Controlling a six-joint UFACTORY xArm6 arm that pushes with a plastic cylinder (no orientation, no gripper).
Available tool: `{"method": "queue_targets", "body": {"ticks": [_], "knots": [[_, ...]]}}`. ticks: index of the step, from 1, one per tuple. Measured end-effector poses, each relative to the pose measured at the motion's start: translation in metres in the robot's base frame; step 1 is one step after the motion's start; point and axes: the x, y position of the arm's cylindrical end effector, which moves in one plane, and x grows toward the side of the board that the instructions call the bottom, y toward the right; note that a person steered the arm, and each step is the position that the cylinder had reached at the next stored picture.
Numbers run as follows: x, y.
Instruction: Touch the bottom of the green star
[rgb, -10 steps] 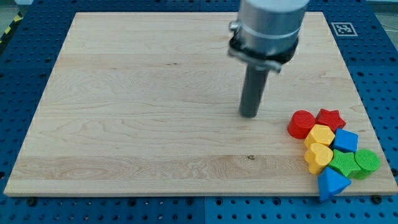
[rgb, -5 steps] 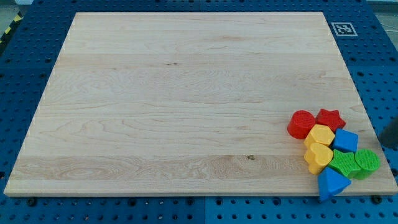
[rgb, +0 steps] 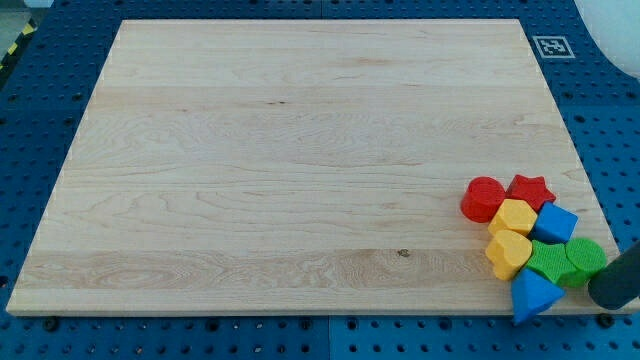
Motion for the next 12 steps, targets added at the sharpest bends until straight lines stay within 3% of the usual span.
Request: {"method": "queue_targets", "body": {"ticks": [6, 8, 12], "knots": [[0.0, -0.026], [0.0, -0.073], [0.0, -0.078]]}}
